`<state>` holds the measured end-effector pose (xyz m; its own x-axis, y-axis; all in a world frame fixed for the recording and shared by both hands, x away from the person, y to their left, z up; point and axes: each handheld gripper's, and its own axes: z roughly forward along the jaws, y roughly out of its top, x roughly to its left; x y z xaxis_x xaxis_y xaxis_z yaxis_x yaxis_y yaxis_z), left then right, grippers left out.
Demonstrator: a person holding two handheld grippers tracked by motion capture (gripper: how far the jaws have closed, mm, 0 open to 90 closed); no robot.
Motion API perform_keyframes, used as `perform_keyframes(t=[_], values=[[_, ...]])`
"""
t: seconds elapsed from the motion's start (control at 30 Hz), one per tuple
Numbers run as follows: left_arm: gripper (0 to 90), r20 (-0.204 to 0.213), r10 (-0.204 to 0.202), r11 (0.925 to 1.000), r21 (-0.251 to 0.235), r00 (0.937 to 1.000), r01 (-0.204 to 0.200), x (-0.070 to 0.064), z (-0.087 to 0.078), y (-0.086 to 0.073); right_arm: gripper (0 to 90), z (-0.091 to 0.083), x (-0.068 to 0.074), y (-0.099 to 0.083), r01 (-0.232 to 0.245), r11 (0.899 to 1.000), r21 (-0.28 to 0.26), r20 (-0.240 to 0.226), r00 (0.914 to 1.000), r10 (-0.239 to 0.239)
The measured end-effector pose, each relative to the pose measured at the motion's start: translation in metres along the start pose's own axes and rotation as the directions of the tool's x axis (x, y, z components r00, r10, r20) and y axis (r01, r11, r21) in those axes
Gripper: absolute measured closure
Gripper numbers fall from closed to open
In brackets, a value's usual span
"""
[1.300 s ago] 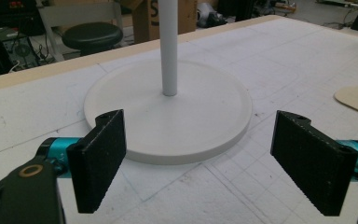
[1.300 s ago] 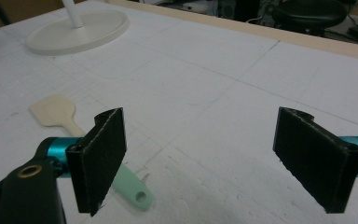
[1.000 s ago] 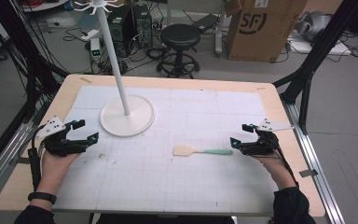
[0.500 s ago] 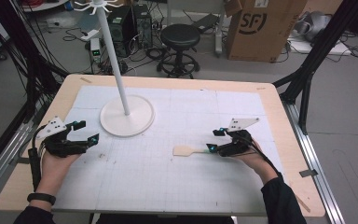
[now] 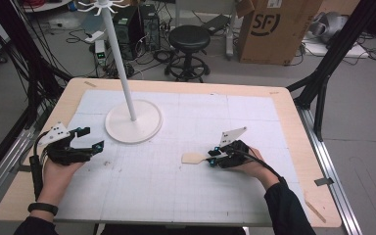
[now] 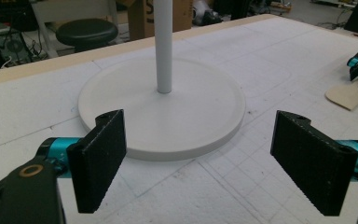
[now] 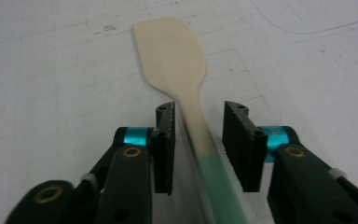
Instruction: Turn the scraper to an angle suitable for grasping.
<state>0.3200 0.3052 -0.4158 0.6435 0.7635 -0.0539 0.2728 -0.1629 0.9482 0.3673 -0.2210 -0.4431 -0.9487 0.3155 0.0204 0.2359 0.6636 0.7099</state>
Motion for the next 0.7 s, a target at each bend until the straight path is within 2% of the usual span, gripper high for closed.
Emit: perform_keyframes(t=[0.07, 0.27, 0.37, 0.5, 0.57, 0.63, 0.7], values=[[19.0, 0.001, 0.002, 1.0, 0.004, 1.0, -0.002, 0.0, 0.0, 0.0, 77.6, 0.0, 0.0, 0.0, 0.012, 1.0, 0.0, 0.0, 0.9999, -0.012], [19.4, 0.003, 0.006, 1.0, -0.005, 1.0, -0.006, -0.001, 0.0, 0.001, 81.1, -0.001, -0.001, 0.002, 0.039, 0.999, 0.004, -0.016, 0.9991, -0.039], [19.5, 0.005, 0.003, 1.0, -0.007, 1.0, -0.003, 0.0, 0.0, 0.001, 81.2, -0.001, -0.001, 0.006, 0.038, 0.999, -0.018, -0.018, 0.9991, -0.038], [19.6, 0.009, 0.0, 0.9999, -0.016, 1.0, 0.0, 0.0, 0.0, 0.001, 81.3, 0.003, 0.001, 0.029, 0.066, 0.996, -0.056, -0.06, 0.9958, -0.069], [19.8, 0.009, -0.004, 0.9997, -0.024, 1.0, 0.004, -0.001, -0.001, 0.001, 81.2, 0.009, 0.003, 0.045, 0.096, 0.993, -0.068, -0.079, 0.9917, -0.102], [19.9, 0.014, -0.004, 0.9996, -0.027, 0.9999, 0.004, 0.0, -0.001, 0.001, 81.2, 0.019, 0.006, 0.062, 0.128, 0.989, -0.075, -0.115, 0.9841, -0.136], [20.0, 0.015, -0.004, 0.9995, -0.03, 0.9999, 0.005, 0.0, -0.003, 0.002, 81.2, 0.031, 0.011, 0.078, 0.169, 0.982, -0.08, -0.147, 0.9727, -0.179]])
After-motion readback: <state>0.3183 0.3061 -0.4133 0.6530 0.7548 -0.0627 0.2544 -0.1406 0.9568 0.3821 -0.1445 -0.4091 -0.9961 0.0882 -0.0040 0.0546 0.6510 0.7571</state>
